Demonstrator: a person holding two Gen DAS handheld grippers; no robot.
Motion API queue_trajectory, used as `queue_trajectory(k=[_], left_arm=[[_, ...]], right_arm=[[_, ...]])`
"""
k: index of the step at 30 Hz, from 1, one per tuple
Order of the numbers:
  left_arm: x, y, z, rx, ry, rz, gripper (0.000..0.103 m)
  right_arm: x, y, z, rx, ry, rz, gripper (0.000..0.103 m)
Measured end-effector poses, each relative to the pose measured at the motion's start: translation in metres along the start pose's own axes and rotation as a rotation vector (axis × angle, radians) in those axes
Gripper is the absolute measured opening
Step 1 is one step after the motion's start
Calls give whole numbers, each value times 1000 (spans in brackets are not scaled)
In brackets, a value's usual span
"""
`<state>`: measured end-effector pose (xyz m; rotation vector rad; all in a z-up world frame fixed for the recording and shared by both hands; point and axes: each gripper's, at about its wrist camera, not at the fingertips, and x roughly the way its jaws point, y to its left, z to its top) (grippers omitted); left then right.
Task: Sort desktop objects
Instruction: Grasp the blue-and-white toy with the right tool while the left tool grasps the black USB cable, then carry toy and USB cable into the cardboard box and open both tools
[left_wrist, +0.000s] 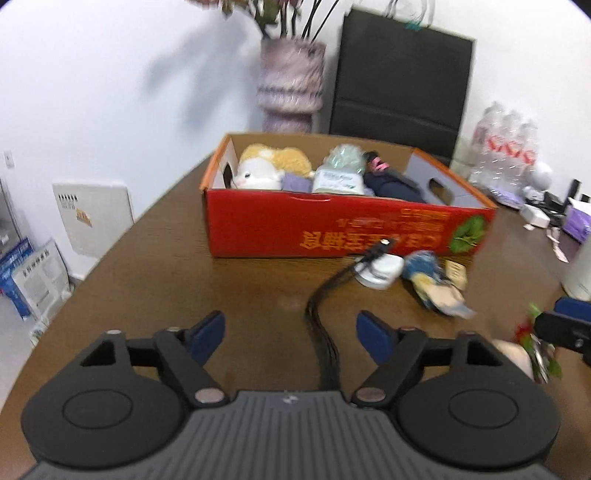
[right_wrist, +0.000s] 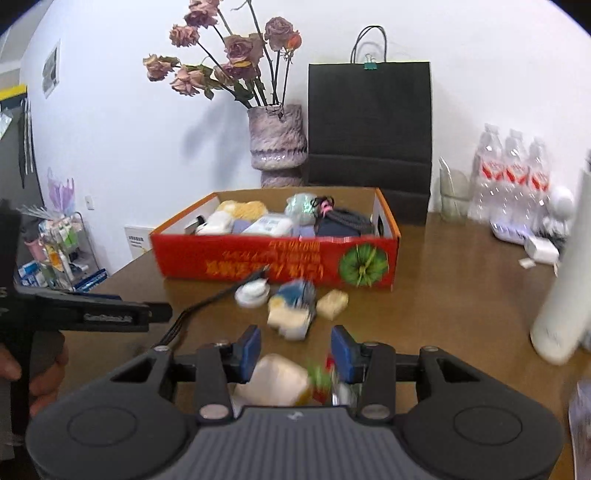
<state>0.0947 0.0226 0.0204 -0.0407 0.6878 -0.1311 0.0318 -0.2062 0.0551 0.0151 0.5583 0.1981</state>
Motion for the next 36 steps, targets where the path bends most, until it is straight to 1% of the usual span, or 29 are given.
queue_trajectory(k=[2, 4, 6, 7, 8, 9, 10, 11, 13, 14, 15, 16, 17, 18, 20, 21, 23, 25, 27, 31, 33, 36], left_arm=[[17, 0, 8, -6, 22, -12, 73], [29, -4, 12, 3, 47, -30, 71], [36, -8, 11, 16, 51, -65, 68], [40, -9, 9, 22, 50, -66, 59], [42, -11, 6, 31, 28, -43, 53], [43, -13, 3, 51, 9, -3, 48], [44, -15, 2, 71, -4, 26, 31], [44, -15, 1, 73, -13, 36, 11], [42, -11, 2, 53, -6, 14, 9], [41, -10, 3, 44, -4, 7, 6], [40, -8, 3, 31, -5, 4, 5], [38, -5, 4, 19, -12, -2, 5], [31, -3, 5, 9, -29, -9, 4], [23, -3, 7, 3, -51, -16, 4], [3, -2, 11, -18, -102, -39, 4], [-8, -1, 12, -31, -121, -47, 4], [-28, 2, 15, -57, -153, -52, 4], [-46, 6, 18, -76, -171, -57, 4], [-63, 9, 23, -97, -184, -60, 3], [-89, 11, 33, -96, -244, -53, 3], [-97, 11, 39, -87, -257, -46, 3], [-106, 9, 52, -78, -275, -61, 3]], right_arm=[[22, 0, 13, -25, 27, -9, 41], [44, 2, 22, -55, 58, -3, 41], [63, 4, 28, -69, 85, 1, 41], [73, 5, 30, -71, 105, 6, 41], [83, 7, 32, -75, 131, 8, 41], [91, 9, 33, -76, 143, 5, 41], [99, 10, 34, -80, 163, 4, 41], [107, 12, 35, -83, 185, 3, 41], [117, 15, 34, -90, 215, 23, 40], [122, 16, 33, -97, 230, 30, 40], [126, 17, 33, -104, 244, 27, 39], [129, 18, 31, -110, 253, 17, 32], [129, 20, 30, -129, 246, -4, 28], [129, 22, 29, -144, 247, -20, 20], [125, 20, 29, -137, 242, -22, 8], [121, 17, 29, -123, 234, -16, 8], [108, 14, 31, -97, 190, -14, 7], [91, 14, 34, -93, 133, -18, 7], [72, 16, 38, -91, 95, -22, 7], [42, 18, 48, -92, 39, -26, 7], [29, 19, 51, -88, 16, -20, 7], [14, 22, 55, -94, -13, -13, 8]])
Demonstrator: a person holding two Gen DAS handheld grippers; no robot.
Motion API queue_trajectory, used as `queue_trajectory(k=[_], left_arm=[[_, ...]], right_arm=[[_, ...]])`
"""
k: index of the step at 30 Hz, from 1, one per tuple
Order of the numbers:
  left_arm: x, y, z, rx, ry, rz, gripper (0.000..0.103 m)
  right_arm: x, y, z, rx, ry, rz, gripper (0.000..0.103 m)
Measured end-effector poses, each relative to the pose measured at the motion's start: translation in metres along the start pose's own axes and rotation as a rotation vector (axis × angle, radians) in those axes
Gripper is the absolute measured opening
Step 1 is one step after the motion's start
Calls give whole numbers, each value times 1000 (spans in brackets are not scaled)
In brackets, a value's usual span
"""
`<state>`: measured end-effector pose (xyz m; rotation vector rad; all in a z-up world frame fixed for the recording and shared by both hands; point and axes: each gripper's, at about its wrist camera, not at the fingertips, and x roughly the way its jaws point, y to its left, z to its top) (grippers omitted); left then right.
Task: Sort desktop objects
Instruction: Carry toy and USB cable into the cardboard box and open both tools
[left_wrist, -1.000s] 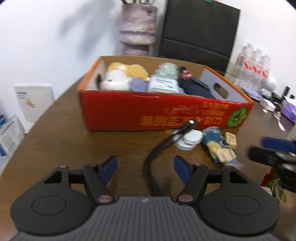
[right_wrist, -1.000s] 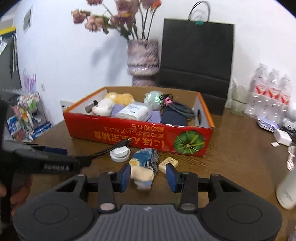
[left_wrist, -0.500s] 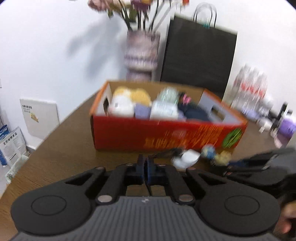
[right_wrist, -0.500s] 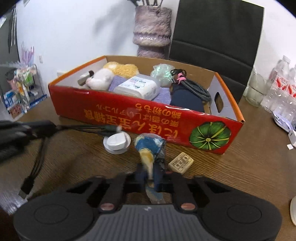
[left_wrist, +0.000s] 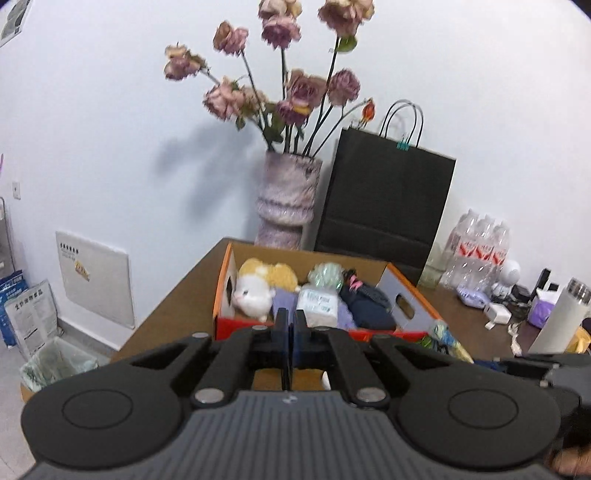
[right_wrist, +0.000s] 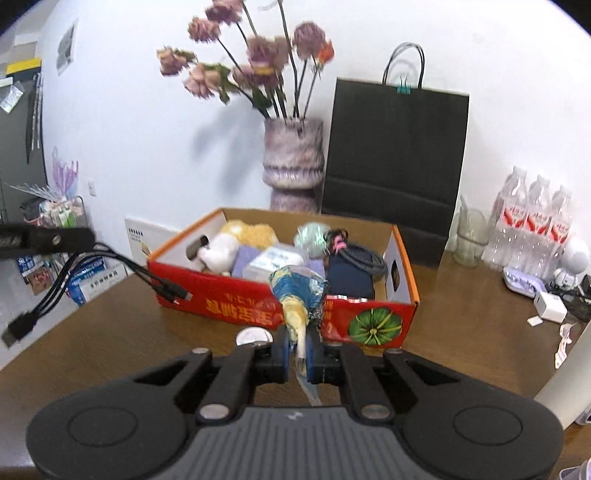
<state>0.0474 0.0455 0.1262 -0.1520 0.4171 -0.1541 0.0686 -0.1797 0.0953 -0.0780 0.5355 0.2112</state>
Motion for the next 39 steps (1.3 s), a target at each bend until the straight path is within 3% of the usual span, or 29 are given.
queue_trajectory(k=[7, 13, 20, 24, 27, 30, 34, 35, 37, 39], left_arm=[[36, -9, 57, 5, -36, -18, 3], [101, -18, 83, 19, -17, -20, 3], [209, -13, 81, -28, 127, -17, 3], [270, 2, 66, -83, 231, 36, 3], [294, 13, 53, -134, 294, 47, 5], [298, 15, 46, -135, 356, 42, 8], [283, 23, 52, -154, 338, 27, 37], [279, 24, 55, -149, 333, 27, 37], [271, 24, 61, -124, 326, 31, 42], [263, 24, 69, -108, 317, 47, 61]], right_arm=[[11, -1, 31, -21, -27, 4, 8], [63, -15, 64, -36, 16, 36, 8], [163, -45, 98, 33, 160, 83, 8], [209, -44, 104, 52, 226, 97, 8], [236, -38, 104, 36, 282, 67, 8], [261, -39, 102, 69, 351, 90, 9], [274, -50, 100, 188, 370, 203, 17], [275, -55, 100, 217, 381, 207, 22], [272, -61, 102, 244, 397, 180, 49], [261, -67, 106, 269, 392, 181, 55]])
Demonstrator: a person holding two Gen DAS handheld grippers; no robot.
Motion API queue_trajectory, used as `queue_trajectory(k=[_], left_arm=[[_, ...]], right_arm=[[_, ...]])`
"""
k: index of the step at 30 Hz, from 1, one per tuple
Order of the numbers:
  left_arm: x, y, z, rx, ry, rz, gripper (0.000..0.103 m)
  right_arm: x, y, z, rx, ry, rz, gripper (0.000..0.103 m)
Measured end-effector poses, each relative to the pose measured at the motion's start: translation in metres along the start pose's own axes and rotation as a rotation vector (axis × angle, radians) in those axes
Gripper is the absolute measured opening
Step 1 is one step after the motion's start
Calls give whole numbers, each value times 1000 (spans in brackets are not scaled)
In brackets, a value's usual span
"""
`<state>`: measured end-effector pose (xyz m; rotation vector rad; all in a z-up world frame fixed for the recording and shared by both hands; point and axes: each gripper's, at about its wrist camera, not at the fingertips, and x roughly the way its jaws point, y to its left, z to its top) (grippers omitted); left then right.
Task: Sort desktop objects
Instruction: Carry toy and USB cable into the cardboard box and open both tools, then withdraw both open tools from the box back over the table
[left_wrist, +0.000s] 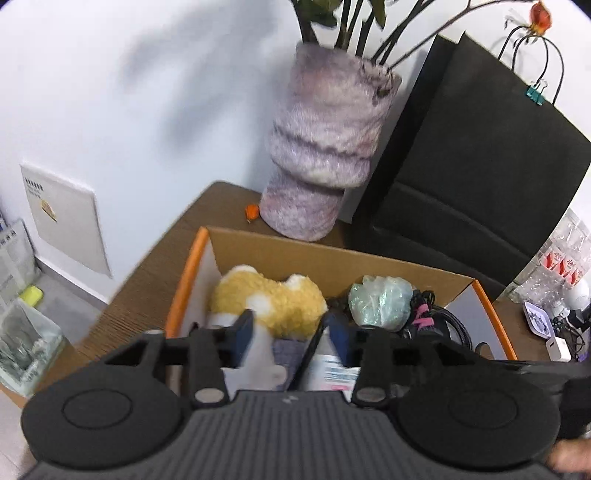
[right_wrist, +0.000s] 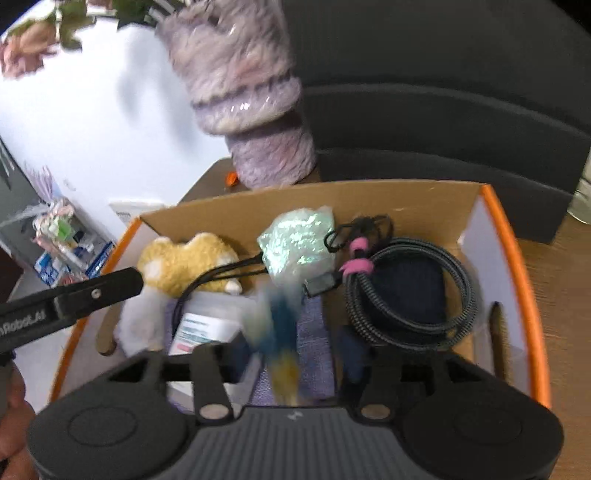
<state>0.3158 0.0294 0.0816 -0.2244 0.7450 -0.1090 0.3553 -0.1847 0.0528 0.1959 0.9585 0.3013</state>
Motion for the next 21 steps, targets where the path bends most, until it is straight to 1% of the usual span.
queue_trajectory(k=[1, 2, 3, 4, 7, 11, 14, 15, 18, 21], left_arm=[[-5, -1, 1, 11, 2, 10, 71], [-10, -3, 1, 33, 8, 12, 73], [-17, -5, 1, 52, 12, 10, 74], [-24, -7, 1, 63, 12, 9, 77], [-52, -14, -4, 90, -18, 24, 86], [-89, -17, -15, 157, -46, 45, 98], [-112, -16, -29, 182, -55, 66, 103], [-120, -14, -35, 184, -59, 68, 103], [-140, -15, -54, 206, -96, 91, 103], [-158, -21, -79, 261, -153, 105, 103]], right_arm=[[-9, 0, 0, 9, -6, 18, 56], [-19, 2, 0, 10, -16, 26, 56], [-29, 4, 0, 2, -29, 19, 56], [-39, 8, 1, -11, -44, 1, 56], [-69, 17, 2, -44, -74, -39, 57], [-110, 24, -9, -89, -115, -89, 66], [-133, 26, -26, -143, -143, -144, 73], [-137, 27, -32, -164, -150, -163, 77], [-153, 27, -56, -212, -177, -238, 77], [-166, 25, -82, -210, -194, -241, 77]])
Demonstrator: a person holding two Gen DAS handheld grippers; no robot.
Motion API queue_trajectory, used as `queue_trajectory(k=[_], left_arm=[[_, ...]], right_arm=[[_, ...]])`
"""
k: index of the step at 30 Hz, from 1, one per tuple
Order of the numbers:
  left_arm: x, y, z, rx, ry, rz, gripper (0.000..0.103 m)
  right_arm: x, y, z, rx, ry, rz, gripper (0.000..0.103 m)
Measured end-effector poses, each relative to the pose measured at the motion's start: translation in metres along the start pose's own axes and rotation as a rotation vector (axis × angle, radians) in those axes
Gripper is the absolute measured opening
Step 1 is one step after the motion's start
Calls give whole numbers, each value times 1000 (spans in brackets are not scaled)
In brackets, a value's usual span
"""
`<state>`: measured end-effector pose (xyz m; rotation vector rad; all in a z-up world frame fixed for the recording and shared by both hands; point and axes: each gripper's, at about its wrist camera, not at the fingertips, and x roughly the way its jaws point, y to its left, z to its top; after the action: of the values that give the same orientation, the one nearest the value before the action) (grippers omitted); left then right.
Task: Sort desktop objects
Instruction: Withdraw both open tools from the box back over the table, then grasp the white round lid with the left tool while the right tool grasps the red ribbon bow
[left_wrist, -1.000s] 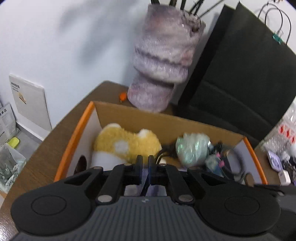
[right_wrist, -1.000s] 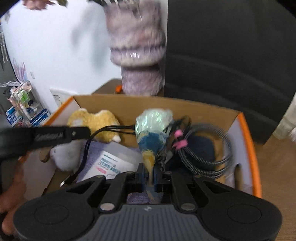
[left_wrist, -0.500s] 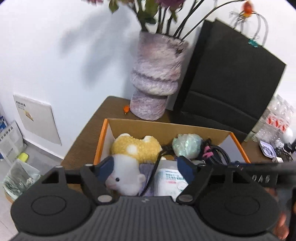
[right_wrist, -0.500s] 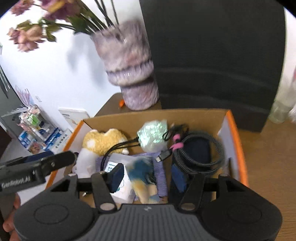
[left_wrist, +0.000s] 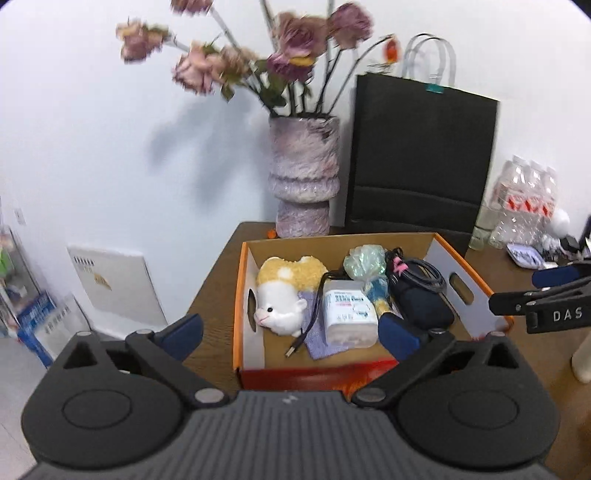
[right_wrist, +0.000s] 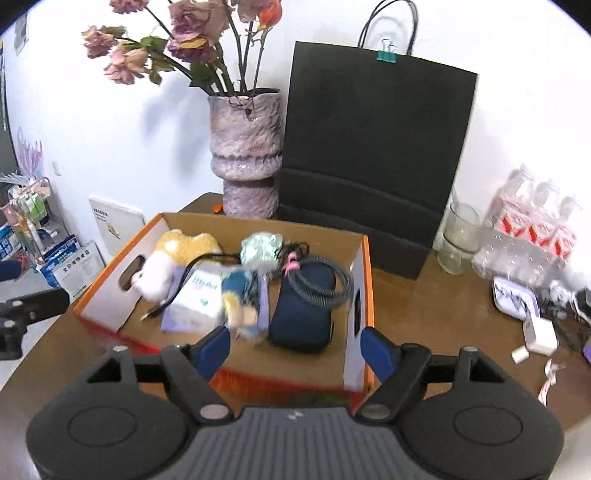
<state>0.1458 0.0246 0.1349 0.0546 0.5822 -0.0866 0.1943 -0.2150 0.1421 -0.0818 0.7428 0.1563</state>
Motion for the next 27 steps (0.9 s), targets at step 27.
queue_trajectory(k=[27], left_arm=[[-122, -76, -225, 133, -2, -176, 103]], right_arm=[[-97, 29, -266, 103, -75, 57, 77]])
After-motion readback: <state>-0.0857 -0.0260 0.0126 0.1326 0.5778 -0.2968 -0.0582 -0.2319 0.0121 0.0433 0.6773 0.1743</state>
